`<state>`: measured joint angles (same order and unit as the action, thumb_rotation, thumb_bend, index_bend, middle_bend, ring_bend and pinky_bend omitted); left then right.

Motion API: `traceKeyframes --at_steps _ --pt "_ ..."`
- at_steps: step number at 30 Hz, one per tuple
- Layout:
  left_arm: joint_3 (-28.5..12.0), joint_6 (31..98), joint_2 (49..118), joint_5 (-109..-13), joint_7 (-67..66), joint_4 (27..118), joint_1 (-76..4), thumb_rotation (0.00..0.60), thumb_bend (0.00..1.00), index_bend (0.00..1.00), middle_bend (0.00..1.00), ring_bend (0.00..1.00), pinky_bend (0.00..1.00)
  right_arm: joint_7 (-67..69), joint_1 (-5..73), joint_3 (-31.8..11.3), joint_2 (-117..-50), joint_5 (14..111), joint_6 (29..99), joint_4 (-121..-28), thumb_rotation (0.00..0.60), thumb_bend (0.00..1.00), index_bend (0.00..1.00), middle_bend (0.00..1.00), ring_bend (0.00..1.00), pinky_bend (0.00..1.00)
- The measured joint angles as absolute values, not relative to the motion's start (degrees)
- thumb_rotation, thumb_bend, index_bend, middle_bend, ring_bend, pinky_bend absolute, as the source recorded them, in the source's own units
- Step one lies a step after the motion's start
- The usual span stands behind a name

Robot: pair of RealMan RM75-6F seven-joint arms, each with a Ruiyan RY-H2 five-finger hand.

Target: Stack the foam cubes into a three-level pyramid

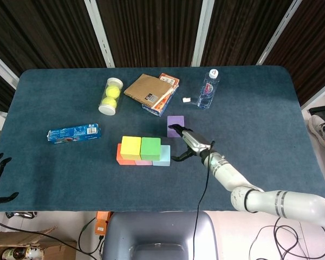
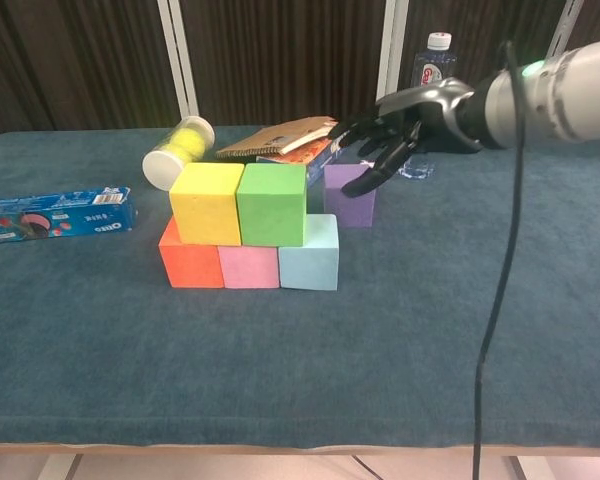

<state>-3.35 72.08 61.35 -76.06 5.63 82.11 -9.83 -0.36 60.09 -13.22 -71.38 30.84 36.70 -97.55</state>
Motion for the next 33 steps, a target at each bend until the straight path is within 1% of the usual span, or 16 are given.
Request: traceKeyframes --at_steps 3,6,9,12,16,19,26,29,33 --pt "-3.50 72.51 61.04 -76.01 6.74 81.80 -9.50 0.600 0.01 0.15 0.00 0.00 0.12 3.29 56.61 -15.11 -66.93 34.29 37.54 -99.56 0.600 0.16 0.00 0.00 0.00 0.00" --pt "-3.71 73.11 60.38 -76.17 7.14 81.77 -9.25 0.600 0.01 0.15 0.00 0.00 0.12 6.50 53.18 -16.54 -63.67 37.27 38.69 -99.53 0.600 0.16 0.00 0.00 0.00 0.00" --pt "-3.99 73.18 59.75 -75.90 6.79 82.24 -9.22 0.600 0.01 0.15 0.00 0.00 0.12 6.73 52.45 -16.46 -63.37 37.52 39.12 -96.83 0.600 0.16 0.00 0.00 0.00 0.00" --pt "-4.18 72.97 59.37 -75.44 6.38 82.75 -9.23 0.600 0.01 0.15 0.00 0.00 0.12 6.12 52.89 -16.07 -64.54 36.48 38.95 -92.50 0.600 0.16 0.00 0.00 0.00 0.00" --pt "-4.29 71.99 59.38 -74.47 6.11 82.56 -9.33 0.600 0.01 0.15 0.00 0.00 0.12 4.26 54.86 -15.06 -67.85 34.16 37.39 -86.21 0.600 0.16 0.00 0.00 0.00 0.00" --pt "-4.52 71.07 59.57 -73.71 6.70 81.84 -9.49 0.600 0.01 0.15 0.00 0.00 0.12 0.67 57.50 -13.44 -71.13 31.91 36.44 -81.31 0.600 0.16 0.00 0.00 0.00 0.00" --pt "-4.82 69.45 60.04 -72.98 8.71 79.77 -9.83 0.600 0.01 0.15 0.00 0.00 0.12 -10.24 64.67 -9.24 -82.43 23.48 35.65 -69.65 0.600 0.16 0.00 0.00 0.00 0.00" --pt "-4.89 69.31 60.06 -73.01 9.67 79.12 -9.79 0.600 0.01 0.15 0.00 0.00 0.12 -13.79 66.97 -7.99 -86.29 20.04 35.14 -65.66 0.600 0.16 0.00 0.00 0.00 0.00" --pt "-4.91 68.84 60.15 -73.14 10.75 78.17 -9.82 0.600 0.01 0.15 0.00 0.00 0.12 -17.37 68.75 -6.89 -89.63 17.22 34.98 -62.28 0.600 0.16 0.00 0.00 0.00 0.00"
